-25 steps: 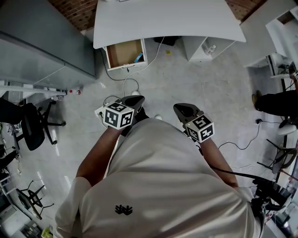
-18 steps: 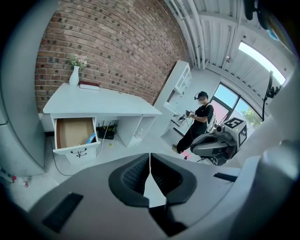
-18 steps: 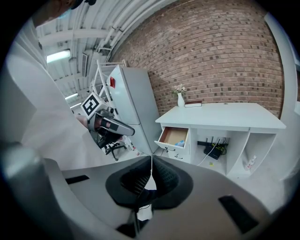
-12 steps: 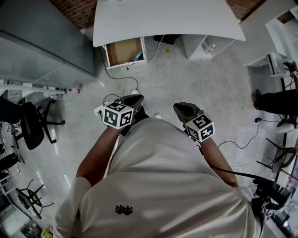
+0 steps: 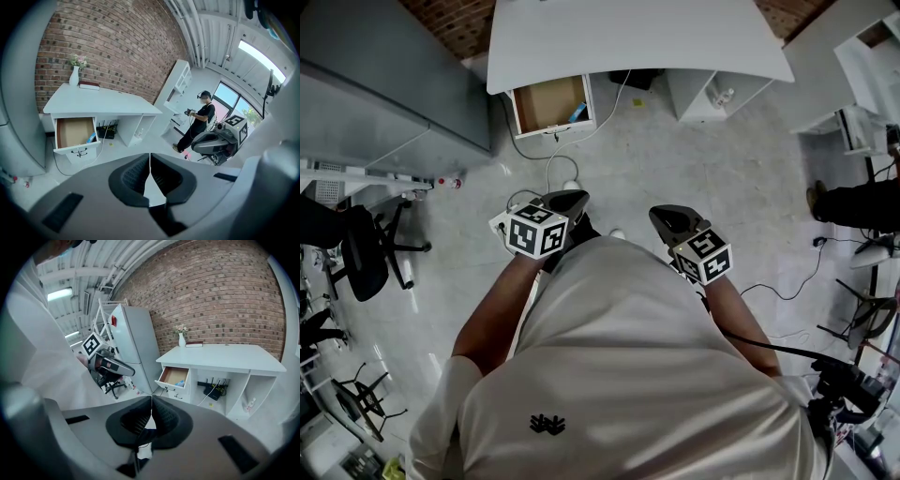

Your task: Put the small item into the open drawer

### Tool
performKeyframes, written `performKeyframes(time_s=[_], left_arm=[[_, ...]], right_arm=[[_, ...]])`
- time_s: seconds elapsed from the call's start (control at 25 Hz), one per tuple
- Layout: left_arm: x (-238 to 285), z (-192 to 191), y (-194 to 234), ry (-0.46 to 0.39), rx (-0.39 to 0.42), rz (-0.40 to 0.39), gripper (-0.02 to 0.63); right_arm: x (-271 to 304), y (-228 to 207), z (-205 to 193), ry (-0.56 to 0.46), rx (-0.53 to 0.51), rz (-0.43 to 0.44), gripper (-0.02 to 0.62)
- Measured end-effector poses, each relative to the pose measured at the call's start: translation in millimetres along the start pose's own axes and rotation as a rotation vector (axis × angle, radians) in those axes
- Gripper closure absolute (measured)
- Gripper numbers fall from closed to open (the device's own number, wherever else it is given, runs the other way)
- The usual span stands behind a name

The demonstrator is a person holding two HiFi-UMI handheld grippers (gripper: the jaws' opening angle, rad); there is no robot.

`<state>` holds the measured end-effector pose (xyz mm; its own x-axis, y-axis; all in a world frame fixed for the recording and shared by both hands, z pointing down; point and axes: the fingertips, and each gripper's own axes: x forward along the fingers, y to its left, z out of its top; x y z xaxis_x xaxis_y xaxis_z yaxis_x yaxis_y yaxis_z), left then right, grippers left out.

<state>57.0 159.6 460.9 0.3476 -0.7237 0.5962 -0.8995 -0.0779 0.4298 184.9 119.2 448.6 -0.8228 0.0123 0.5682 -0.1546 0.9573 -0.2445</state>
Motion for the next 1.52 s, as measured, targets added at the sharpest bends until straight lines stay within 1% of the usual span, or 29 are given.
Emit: performKeyframes(time_s=[0.64, 1.12, 1.52], left_arm=[[6, -4, -4, 0.020, 0.015, 0.008, 0.577], [15, -10, -7, 0.054, 0.013, 0.013, 0.577], [21, -9, -14, 0.067, 0.036, 0.005, 0.577]], right_arm=[[-7, -3, -4, 0.003, -0.010, 0.001, 0.566], [-8, -7, -16, 0.002, 0.024, 0.007, 0.566], [-13, -7, -23, -0.003, 0.035, -0.003, 0.566]])
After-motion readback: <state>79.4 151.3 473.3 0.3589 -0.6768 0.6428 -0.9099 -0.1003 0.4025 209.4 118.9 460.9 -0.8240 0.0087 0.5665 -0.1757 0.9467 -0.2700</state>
